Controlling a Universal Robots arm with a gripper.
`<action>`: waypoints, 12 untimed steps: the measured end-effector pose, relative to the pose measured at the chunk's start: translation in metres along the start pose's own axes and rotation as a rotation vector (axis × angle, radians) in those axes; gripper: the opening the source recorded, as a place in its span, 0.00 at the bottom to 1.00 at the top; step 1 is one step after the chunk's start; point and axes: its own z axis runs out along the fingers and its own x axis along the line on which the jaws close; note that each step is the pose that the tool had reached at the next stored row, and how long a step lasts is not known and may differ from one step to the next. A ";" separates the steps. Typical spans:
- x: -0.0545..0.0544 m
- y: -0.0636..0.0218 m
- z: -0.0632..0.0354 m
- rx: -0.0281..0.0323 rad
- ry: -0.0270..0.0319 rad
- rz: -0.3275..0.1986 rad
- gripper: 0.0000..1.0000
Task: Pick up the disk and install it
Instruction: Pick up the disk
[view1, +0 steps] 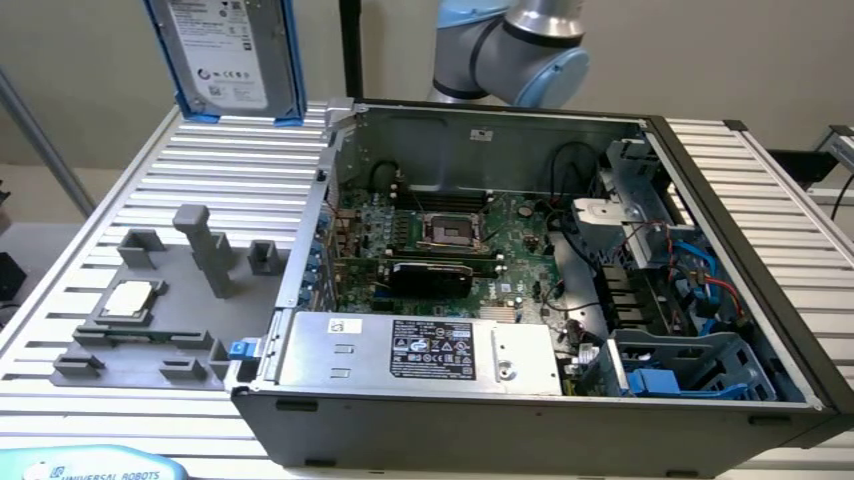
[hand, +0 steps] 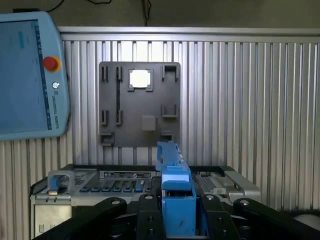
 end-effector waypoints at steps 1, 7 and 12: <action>0.001 -0.0043 -0.0005 -0.0002 0.0000 0.000 0.33; 0.012 -0.0320 -0.0015 -0.0001 -0.0010 0.000 0.33; 0.021 -0.0546 -0.0021 0.0001 -0.0017 0.000 0.33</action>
